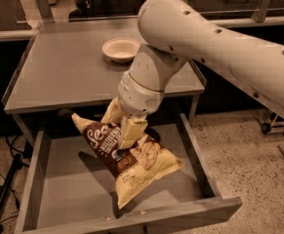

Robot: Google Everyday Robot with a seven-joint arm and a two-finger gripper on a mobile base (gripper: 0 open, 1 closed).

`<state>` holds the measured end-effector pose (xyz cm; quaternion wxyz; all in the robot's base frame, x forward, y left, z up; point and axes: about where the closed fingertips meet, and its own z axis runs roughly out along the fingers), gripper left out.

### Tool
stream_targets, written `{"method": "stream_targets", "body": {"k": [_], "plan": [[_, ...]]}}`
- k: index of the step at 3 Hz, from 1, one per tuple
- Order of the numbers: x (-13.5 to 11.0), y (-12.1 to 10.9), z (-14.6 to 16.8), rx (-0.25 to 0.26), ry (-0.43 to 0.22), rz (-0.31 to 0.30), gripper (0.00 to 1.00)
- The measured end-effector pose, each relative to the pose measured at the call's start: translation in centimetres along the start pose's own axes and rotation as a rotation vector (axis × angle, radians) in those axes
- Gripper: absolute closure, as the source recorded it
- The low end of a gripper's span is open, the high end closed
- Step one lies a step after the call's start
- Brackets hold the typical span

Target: Pick brown chip bag from top drawer and place on counter

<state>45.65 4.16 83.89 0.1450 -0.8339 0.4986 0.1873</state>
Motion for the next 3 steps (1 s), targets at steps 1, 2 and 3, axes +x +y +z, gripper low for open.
{"method": "stream_targets", "body": {"k": [1,2,3], "plan": [[0.2,-0.6,-0.7,0.014,0.004,0.003,1.00],[-0.4,-1.8,-3.7,0.065,0.056,0.005,1.00],[-2.0,-3.1,-6.9,0.106,0.100,-0.007,1.00]]}}
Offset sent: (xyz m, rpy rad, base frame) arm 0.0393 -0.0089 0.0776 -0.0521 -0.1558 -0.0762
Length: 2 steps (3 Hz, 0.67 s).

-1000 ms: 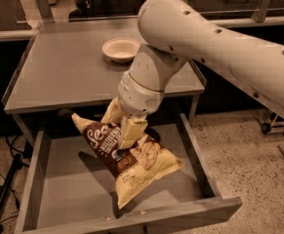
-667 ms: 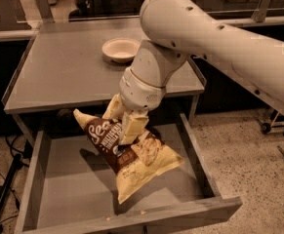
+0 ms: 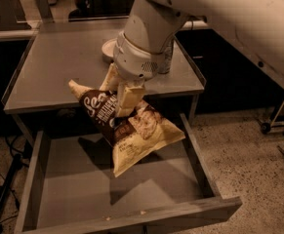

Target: Pick brown chip bag from top drawer and place on counter

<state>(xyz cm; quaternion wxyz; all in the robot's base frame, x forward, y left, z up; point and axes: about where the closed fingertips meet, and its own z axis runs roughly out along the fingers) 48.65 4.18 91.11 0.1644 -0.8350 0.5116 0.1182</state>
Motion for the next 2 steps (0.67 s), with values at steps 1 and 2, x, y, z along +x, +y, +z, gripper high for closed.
{"method": "stream_targets", "body": {"k": [1,2], "plan": [[0.6,-0.5,-0.1,0.002,-0.005,0.013,1.00],[0.4,-2.9,-1.5,0.022,0.016,-0.006,1.00]]}}
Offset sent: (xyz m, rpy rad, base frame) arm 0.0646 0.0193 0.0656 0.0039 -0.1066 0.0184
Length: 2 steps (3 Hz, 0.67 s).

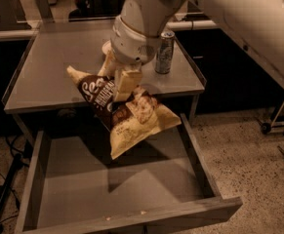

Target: Pick brown chip bag from top drawer and place on counter

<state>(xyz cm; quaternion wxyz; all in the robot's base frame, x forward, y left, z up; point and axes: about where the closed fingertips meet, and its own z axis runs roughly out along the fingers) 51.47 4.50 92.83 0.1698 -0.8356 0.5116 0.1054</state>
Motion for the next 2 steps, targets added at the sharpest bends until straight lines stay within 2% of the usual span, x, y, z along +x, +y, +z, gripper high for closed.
{"method": "stream_targets", "body": {"k": [1,2], "plan": [[-2.22,-3.77,-2.59,0.056,0.003,-0.055,1.00],[-2.22,-3.78,-2.60,0.056,0.003,-0.056,1.00]]}}
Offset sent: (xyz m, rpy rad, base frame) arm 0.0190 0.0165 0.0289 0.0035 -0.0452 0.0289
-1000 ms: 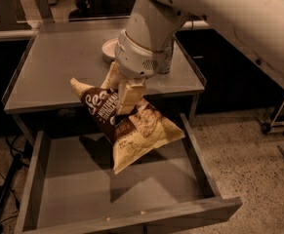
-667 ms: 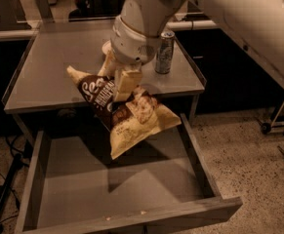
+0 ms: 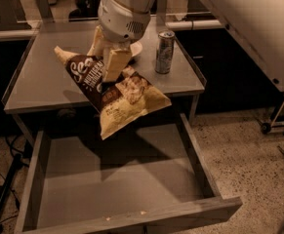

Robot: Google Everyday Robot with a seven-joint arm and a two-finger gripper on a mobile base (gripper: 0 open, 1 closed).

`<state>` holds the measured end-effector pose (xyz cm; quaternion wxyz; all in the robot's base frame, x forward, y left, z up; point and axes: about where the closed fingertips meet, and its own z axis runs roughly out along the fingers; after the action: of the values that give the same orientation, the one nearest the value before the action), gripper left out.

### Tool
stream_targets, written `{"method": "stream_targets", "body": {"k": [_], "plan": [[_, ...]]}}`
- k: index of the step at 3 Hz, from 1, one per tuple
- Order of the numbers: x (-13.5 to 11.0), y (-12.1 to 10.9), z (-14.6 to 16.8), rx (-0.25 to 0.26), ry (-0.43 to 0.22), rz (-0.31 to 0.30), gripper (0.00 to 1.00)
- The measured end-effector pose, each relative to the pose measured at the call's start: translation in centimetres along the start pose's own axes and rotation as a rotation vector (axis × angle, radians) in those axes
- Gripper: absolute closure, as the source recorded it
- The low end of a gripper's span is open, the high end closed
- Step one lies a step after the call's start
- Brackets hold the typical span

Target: Pick brown chip bag from top drawer and place on counter

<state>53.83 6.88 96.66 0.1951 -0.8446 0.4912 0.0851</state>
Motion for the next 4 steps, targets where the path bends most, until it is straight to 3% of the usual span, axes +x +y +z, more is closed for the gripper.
{"method": "stream_targets", "body": {"k": [2,3,4], "plan": [[-0.9,-5.2,-0.9,0.020,0.001,-0.055,1.00],[-1.8,-9.6,0.9,0.030,-0.031,-0.083,1.00],[-2.1,-10.5,1.1,0.059,-0.039,-0.081,1.00]]}}
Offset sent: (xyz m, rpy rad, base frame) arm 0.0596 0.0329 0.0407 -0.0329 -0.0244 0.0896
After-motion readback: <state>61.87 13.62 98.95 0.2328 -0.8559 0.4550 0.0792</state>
